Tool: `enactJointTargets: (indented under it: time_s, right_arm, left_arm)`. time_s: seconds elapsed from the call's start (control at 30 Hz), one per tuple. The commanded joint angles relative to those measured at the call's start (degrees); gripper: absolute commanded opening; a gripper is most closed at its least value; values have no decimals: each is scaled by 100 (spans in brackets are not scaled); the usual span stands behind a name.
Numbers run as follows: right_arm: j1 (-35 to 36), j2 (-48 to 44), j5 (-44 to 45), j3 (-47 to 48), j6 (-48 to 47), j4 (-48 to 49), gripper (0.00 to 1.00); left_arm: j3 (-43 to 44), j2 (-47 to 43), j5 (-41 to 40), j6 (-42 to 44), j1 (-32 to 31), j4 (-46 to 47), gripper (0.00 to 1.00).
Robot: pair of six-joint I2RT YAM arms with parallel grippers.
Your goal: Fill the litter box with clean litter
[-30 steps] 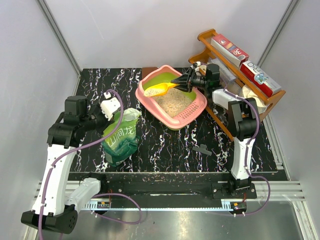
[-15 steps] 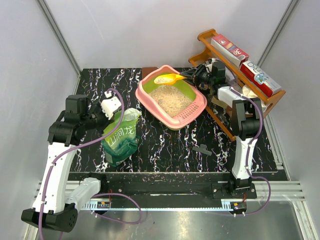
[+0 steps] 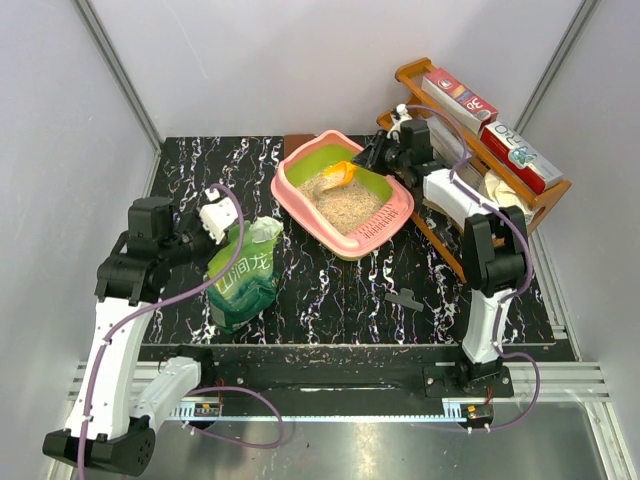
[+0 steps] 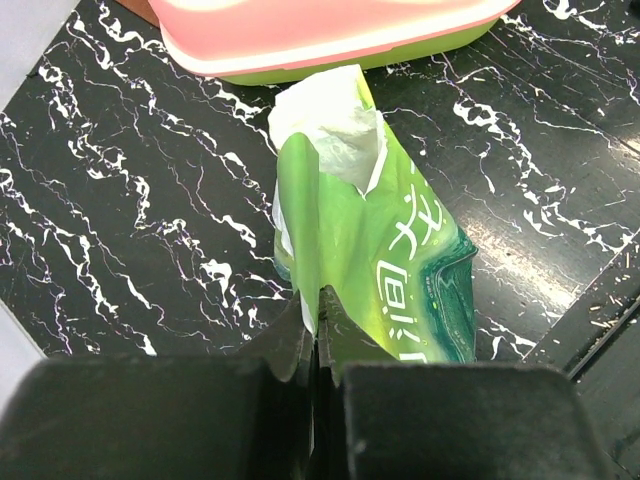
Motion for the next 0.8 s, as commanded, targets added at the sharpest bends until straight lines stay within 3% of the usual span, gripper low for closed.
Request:
enactJointTargets:
  time_s: [0.0, 0.13, 0.37, 0.57, 0.77]
  right_arm:
    - [402, -974, 636, 154, -2372, 51, 0]
    - [797, -1466, 988, -214, -4582, 41, 0]
    - [991, -2529, 1331, -1110, -6434, -107, 0]
    - [983, -4629, 376, -2146, -7655, -1758, 0]
    - [956, -5755, 909, -2481, -8245, -4382, 0]
  left_arm:
    - [-146, -234, 395, -221, 17, 859, 0]
    - [-155, -243, 711, -371, 26, 1070, 0]
    - [38, -120, 1291, -949, -9, 1448, 0]
    - [591, 161, 1634, -1565, -62, 1993, 0]
    - [873, 460, 1732, -1680, -281, 2169, 0]
